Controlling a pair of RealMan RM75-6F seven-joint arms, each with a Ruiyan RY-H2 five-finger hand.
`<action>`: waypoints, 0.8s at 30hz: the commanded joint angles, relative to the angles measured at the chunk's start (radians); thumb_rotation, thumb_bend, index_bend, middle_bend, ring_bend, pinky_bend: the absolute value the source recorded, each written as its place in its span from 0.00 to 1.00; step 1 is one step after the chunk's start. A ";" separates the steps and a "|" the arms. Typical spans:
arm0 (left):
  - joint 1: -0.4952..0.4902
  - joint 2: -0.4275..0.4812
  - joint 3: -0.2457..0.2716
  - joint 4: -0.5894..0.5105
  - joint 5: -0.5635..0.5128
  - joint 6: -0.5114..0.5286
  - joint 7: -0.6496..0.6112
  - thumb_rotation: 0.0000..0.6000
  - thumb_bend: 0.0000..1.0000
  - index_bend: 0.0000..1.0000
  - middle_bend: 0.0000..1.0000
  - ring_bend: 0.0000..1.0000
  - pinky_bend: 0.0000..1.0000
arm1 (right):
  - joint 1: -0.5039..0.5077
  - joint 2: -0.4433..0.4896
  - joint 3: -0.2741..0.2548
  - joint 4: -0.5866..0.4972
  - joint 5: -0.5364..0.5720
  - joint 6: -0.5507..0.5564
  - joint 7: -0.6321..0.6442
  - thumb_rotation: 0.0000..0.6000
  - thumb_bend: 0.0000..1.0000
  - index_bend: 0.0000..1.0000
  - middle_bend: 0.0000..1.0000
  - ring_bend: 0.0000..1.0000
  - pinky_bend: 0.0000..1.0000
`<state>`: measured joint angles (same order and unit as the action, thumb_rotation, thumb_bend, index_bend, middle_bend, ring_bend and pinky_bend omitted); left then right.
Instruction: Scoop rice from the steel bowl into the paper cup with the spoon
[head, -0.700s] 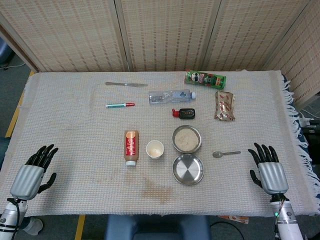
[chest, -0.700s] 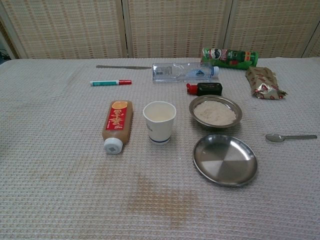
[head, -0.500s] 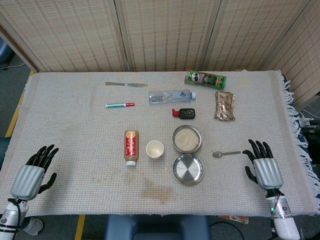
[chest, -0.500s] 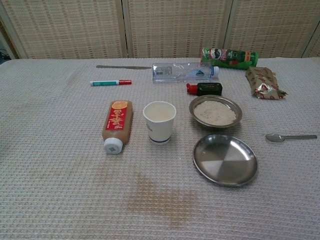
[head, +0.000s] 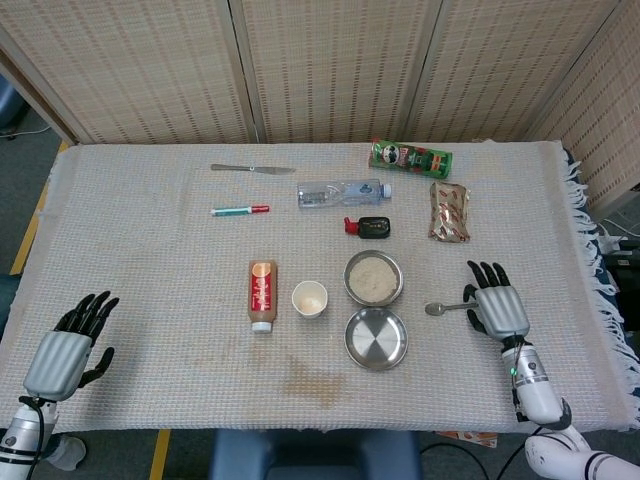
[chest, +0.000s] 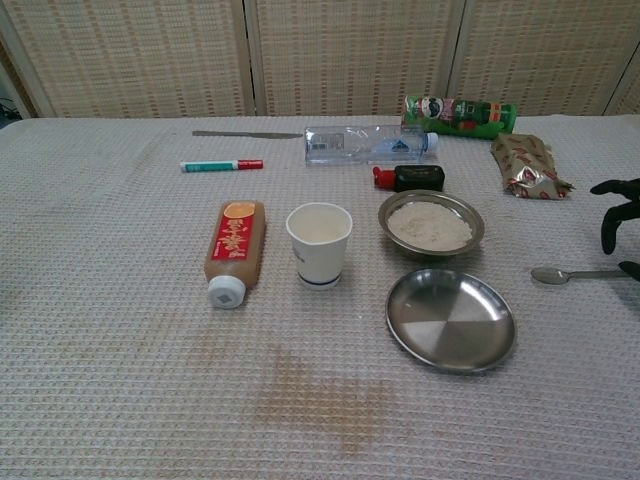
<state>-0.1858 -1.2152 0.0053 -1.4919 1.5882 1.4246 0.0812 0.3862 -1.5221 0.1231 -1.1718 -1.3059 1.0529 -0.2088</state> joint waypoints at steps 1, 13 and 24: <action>-0.002 0.000 0.000 0.001 0.000 -0.002 -0.002 1.00 0.43 0.00 0.00 0.00 0.21 | 0.013 -0.012 0.004 0.023 0.013 -0.021 0.007 1.00 0.33 0.49 0.03 0.00 0.00; -0.005 -0.002 0.000 0.003 -0.006 -0.012 0.000 1.00 0.43 0.00 0.00 0.00 0.21 | 0.041 -0.042 -0.004 0.071 0.038 -0.075 0.003 1.00 0.33 0.49 0.03 0.00 0.00; -0.009 0.000 0.000 0.004 -0.009 -0.018 -0.006 1.00 0.43 0.00 0.00 0.00 0.21 | 0.048 -0.055 -0.008 0.078 0.050 -0.080 -0.005 1.00 0.33 0.48 0.03 0.00 0.00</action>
<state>-0.1942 -1.2153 0.0054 -1.4874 1.5788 1.4062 0.0758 0.4345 -1.5772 0.1151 -1.0940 -1.2563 0.9721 -0.2129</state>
